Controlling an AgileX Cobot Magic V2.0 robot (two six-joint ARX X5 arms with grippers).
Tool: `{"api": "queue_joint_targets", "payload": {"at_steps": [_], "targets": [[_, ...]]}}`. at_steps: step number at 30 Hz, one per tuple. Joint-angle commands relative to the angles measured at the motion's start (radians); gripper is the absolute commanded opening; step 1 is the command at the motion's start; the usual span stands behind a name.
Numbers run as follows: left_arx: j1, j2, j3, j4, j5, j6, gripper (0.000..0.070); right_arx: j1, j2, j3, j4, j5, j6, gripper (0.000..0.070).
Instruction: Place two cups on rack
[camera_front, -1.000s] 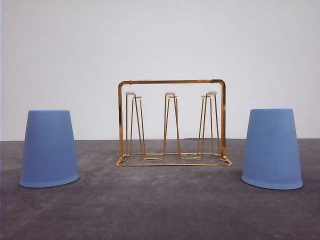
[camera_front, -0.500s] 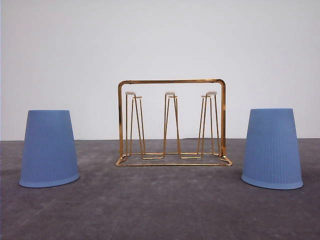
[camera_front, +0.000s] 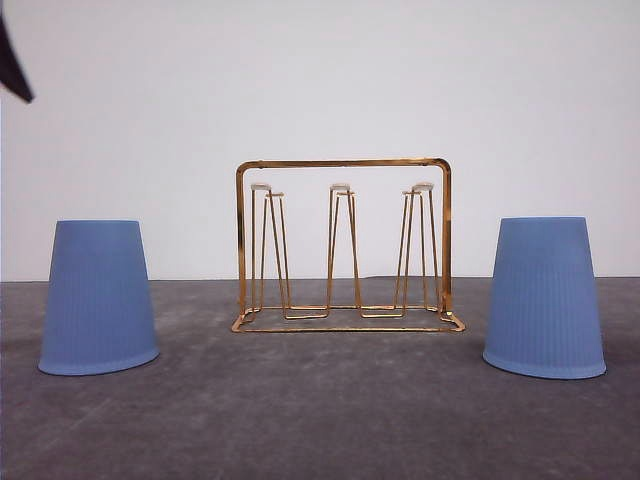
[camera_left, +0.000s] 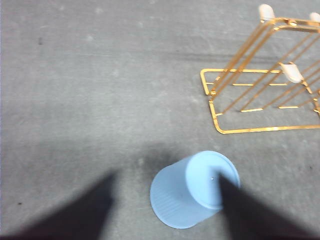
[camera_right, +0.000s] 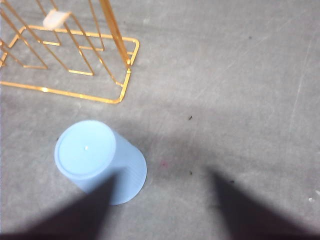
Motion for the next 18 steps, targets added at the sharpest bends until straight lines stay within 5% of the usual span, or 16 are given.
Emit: {"api": "queue_joint_targets", "payload": {"at_steps": [1, 9, 18], "targets": [[-0.012, 0.007, 0.014, 0.009, 0.018, 0.004, 0.0593, 0.002, 0.004, 0.013, 0.003, 0.000, -0.011, 0.0700], [-0.131, 0.073, 0.014, 0.084, 0.021, -0.022, 0.0598, 0.002, 0.005, 0.013, 0.001, -0.022, -0.010, 0.0700], [-0.250, 0.276, 0.014, 0.147, -0.100, -0.017, 0.0598, 0.002, 0.005, 0.013, 0.001, -0.025, -0.009, 0.0700]]}}
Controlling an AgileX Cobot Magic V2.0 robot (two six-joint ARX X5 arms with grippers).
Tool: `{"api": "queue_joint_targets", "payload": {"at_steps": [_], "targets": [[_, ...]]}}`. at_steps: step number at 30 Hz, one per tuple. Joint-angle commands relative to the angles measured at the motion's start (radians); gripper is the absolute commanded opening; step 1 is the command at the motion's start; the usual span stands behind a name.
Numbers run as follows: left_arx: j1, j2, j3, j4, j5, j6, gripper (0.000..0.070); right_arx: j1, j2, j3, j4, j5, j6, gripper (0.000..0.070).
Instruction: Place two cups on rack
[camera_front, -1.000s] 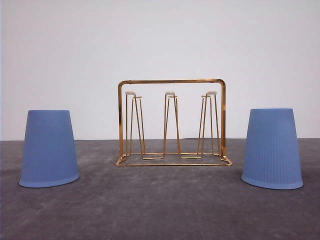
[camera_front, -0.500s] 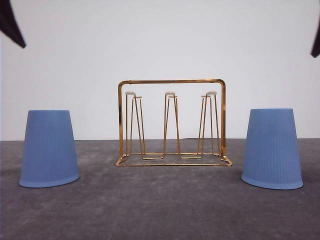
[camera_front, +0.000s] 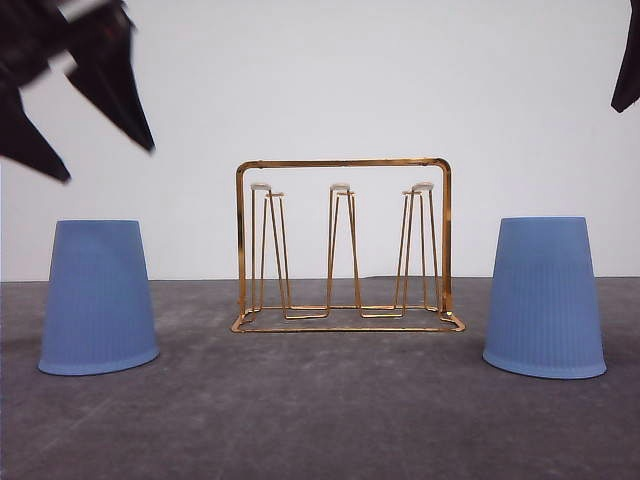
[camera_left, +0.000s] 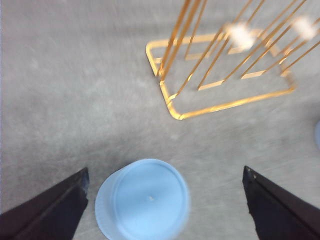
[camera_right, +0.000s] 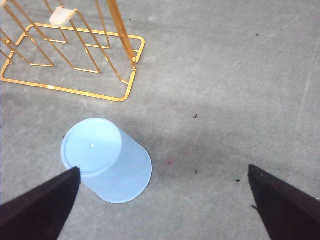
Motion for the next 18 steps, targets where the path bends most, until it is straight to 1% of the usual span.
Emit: {"api": "queue_joint_targets", "payload": {"at_steps": [1, 6, 8, 10, 11, 14, 16, 18], "targets": [[-0.014, 0.047, 0.014, 0.006, -0.026, 0.004, 0.0597, 0.002, 0.005, 0.013, 0.004, -0.003, -0.009, 0.0700], [-0.032, 0.154, 0.014, 0.009, -0.082, 0.013, 0.0596, 0.002, 0.005, 0.013, 0.004, -0.003, -0.009, 0.0700], [-0.033, 0.187, 0.014, 0.007, -0.086, 0.014, 0.0595, 0.002, 0.005, 0.013, 0.004, -0.003, -0.009, 0.0700], [-0.033, 0.204, 0.014, 0.004, -0.086, 0.006, 0.0579, 0.002, 0.005, 0.013, 0.004, -0.003, -0.009, 0.0700], [-0.033, 0.208, 0.014, 0.003, -0.086, 0.002, 0.0560, 0.002, 0.005, 0.013, 0.003, -0.003, -0.009, 0.0700], [-0.043, 0.205, 0.015, 0.008, -0.085, 0.000, 0.0406, 0.002, 0.005, 0.013, 0.003, -0.003, -0.009, 0.0700], [-0.047, 0.204, 0.018, 0.010, -0.082, -0.001, 0.0367, 0.002, 0.005, 0.013, 0.003, -0.003, -0.009, 0.0700], [-0.056, 0.204, 0.031, 0.007, -0.069, -0.003, 0.0359, 0.002, 0.005, 0.013, 0.003, -0.003, -0.009, 0.0700]]}}
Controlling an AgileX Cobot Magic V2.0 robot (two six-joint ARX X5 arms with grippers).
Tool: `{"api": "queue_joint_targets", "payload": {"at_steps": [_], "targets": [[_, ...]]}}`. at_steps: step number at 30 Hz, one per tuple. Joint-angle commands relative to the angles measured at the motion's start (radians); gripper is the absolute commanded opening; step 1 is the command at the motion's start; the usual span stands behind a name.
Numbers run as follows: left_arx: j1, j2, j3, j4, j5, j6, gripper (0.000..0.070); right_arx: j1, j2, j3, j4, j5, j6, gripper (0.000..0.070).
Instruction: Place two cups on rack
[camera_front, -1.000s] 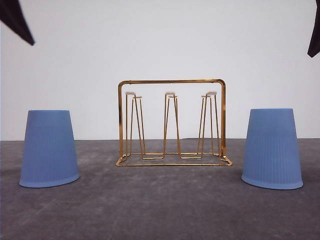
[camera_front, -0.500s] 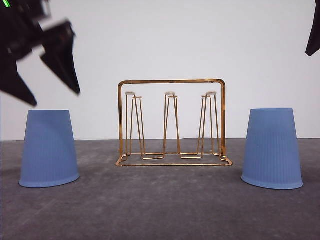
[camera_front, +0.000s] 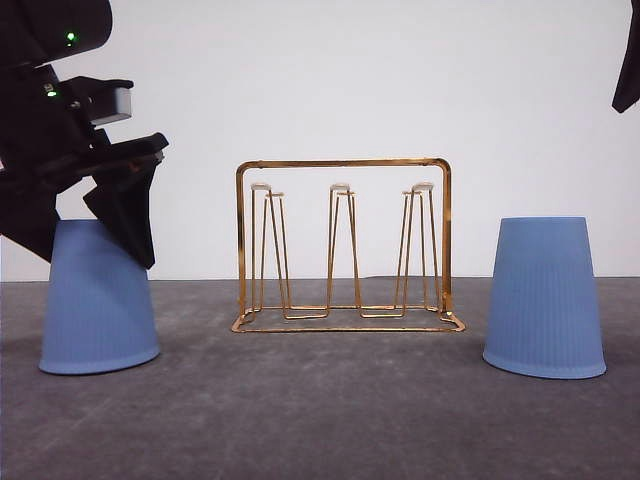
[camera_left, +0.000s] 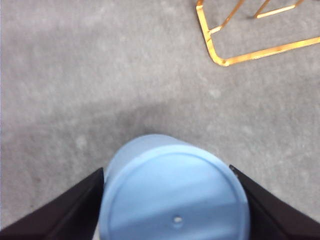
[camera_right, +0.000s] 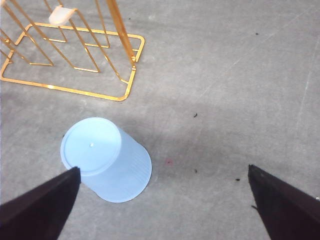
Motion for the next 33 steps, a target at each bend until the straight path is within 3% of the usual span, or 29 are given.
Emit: {"api": "queue_joint_targets", "payload": {"at_steps": [1, 9, 16, 23, 33], "targets": [[-0.016, 0.007, 0.036, 0.003, 0.021, -0.004, 0.0358, 0.002, 0.005, 0.013, 0.006, -0.003, -0.009, 0.0700], [-0.084, 0.007, 0.305, -0.091, 0.054, 0.007, 0.0358, 0.002, 0.005, 0.013, 0.004, -0.003, -0.009, 0.0700], [-0.126, 0.007, 0.545, -0.152, 0.051, 0.068, 0.0359, 0.002, 0.005, 0.013, 0.003, -0.004, -0.007, 0.0700], [-0.129, 0.041, 0.571, -0.119, 0.028, 0.083, 0.0360, 0.002, 0.005, 0.013, -0.008, -0.004, -0.007, 0.0700], [-0.126, 0.285, 0.571, -0.044, 0.019, 0.093, 0.0360, 0.002, 0.005, 0.013, -0.019, -0.004, -0.007, 0.0700]]}}
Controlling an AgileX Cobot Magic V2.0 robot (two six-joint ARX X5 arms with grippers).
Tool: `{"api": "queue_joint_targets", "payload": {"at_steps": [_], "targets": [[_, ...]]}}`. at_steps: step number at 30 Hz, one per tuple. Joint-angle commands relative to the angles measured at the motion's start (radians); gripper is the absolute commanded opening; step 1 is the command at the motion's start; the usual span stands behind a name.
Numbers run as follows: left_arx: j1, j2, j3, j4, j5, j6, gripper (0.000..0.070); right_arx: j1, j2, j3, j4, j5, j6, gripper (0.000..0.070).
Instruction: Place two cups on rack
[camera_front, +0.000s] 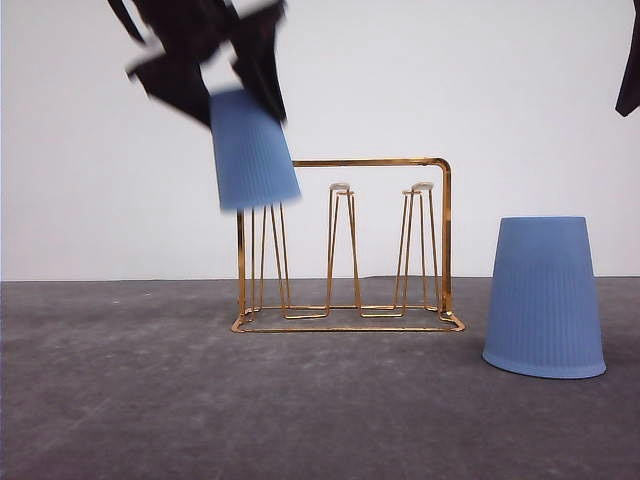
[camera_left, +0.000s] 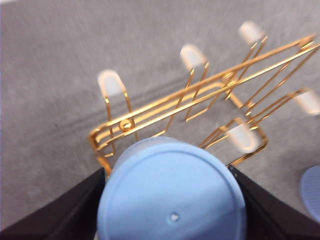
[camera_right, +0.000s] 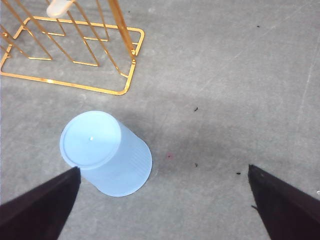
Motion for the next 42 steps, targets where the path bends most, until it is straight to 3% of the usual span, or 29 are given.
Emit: {"api": "queue_joint_targets", "payload": {"at_steps": [1, 9, 13, 14, 20, 26, 36, 42], "targets": [[-0.003, 0.046, 0.016, 0.015, -0.003, 0.014, 0.0360, 0.002, 0.004, 0.013, 0.002, -0.004, -0.007, 0.0700], [-0.003, 0.130, 0.016, 0.010, -0.002, 0.014, 0.0377, 0.002, 0.004, 0.013, -0.008, -0.006, -0.010, 0.0700], [-0.004, 0.130, 0.017, 0.011, -0.002, 0.014, 0.0525, 0.002, 0.004, 0.013, -0.027, -0.030, -0.026, 0.0700], [-0.004, 0.130, 0.017, 0.010, -0.002, 0.014, 0.0534, 0.002, 0.004, 0.013, -0.031, -0.029, -0.028, 0.0700], [-0.004, 0.130, 0.020, 0.004, -0.001, 0.014, 0.0535, 0.002, 0.004, 0.013, -0.031, -0.038, -0.035, 0.0700], [-0.004, 0.108, 0.089, -0.082, -0.001, 0.014, 0.0533, 0.024, 0.035, 0.013, 0.032, -0.165, -0.028, 0.0700], [0.007, -0.058, 0.204, -0.267, 0.004, 0.056, 0.0527, 0.145, 0.238, 0.013, 0.189, -0.151, -0.021, 0.0700], [0.069, -0.141, 0.194, -0.447, 0.005, 0.078, 0.0516, 0.192, 0.370, 0.013, 0.259, -0.077, -0.021, 0.0700]]}}
